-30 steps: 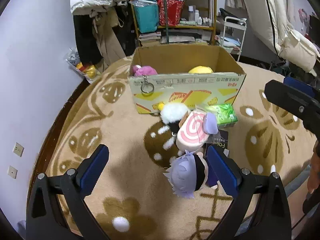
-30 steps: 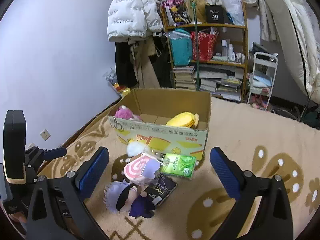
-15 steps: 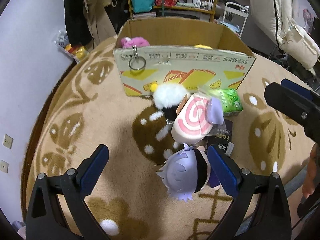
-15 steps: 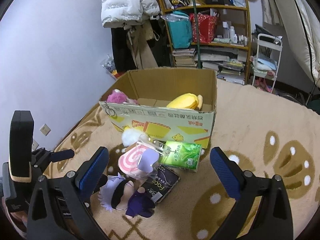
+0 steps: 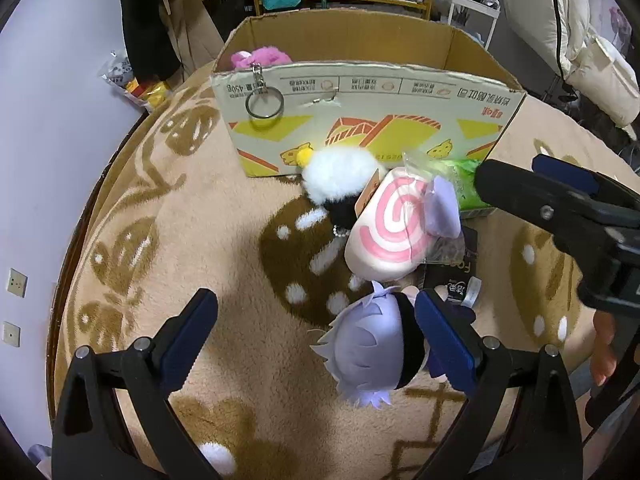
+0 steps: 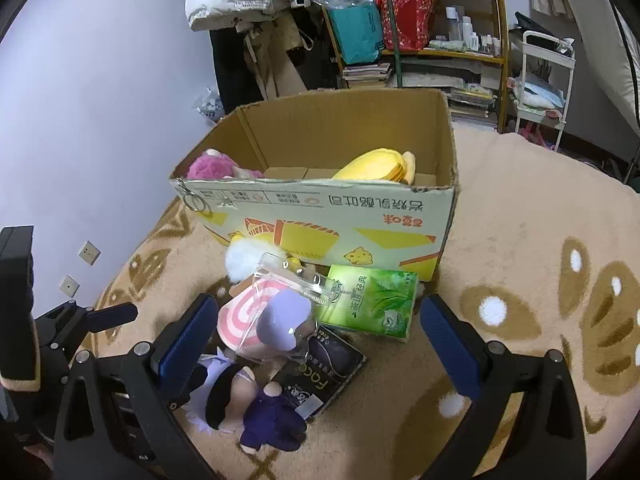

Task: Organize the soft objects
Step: 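Open both tools and move them back over the remaining toys, then grasp the clear zip bag with the right tool while the left tool grasps the white-haired doll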

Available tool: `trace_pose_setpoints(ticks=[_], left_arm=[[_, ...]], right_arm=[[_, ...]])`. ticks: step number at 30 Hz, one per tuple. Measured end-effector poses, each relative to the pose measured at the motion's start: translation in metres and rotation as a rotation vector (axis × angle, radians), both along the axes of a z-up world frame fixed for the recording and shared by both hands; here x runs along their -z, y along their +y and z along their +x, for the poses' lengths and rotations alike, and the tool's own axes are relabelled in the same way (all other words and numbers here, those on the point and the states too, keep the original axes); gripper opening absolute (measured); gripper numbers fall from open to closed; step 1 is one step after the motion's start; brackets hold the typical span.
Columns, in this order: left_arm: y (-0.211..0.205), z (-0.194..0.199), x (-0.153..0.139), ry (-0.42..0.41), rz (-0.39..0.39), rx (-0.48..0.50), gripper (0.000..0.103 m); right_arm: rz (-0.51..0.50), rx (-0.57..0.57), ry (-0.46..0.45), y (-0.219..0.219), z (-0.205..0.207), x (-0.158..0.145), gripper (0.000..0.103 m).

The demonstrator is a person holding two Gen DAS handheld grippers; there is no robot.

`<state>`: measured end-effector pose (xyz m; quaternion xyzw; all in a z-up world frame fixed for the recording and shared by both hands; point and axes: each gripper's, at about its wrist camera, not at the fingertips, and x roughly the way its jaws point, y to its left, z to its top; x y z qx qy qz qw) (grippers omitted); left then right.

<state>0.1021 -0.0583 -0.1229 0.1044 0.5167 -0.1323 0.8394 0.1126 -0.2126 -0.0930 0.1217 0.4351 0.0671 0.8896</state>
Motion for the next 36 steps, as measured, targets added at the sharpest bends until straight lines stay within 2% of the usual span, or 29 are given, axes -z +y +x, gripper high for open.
trace_pose_setpoints(ticks=[14,20,26,29,32,36], left_arm=[[-0.011,0.002,0.019,0.063,0.025,0.043,0.098],[-0.015,0.002,0.028,0.095,0.042,0.056,0.098],[-0.016,0.002,0.031,0.121,0.025,0.066,0.098],[-0.019,0.002,0.034,0.135,0.031,0.079,0.098],[-0.020,0.002,0.037,0.146,0.036,0.077,0.100],[-0.018,0.006,0.043,0.178,0.011,0.064,0.099]], right_arm=[[-0.009,-0.061,0.061,0.016,0.016,0.025,0.103],[0.006,-0.081,0.081,0.019,0.019,0.035,0.103],[0.049,-0.100,0.108,0.026,0.023,0.043,0.103],[0.045,-0.112,0.120,0.031,0.025,0.046,0.095],[0.026,-0.117,0.130,0.034,0.026,0.048,0.093],[0.003,-0.110,0.137,0.036,0.028,0.050,0.081]])
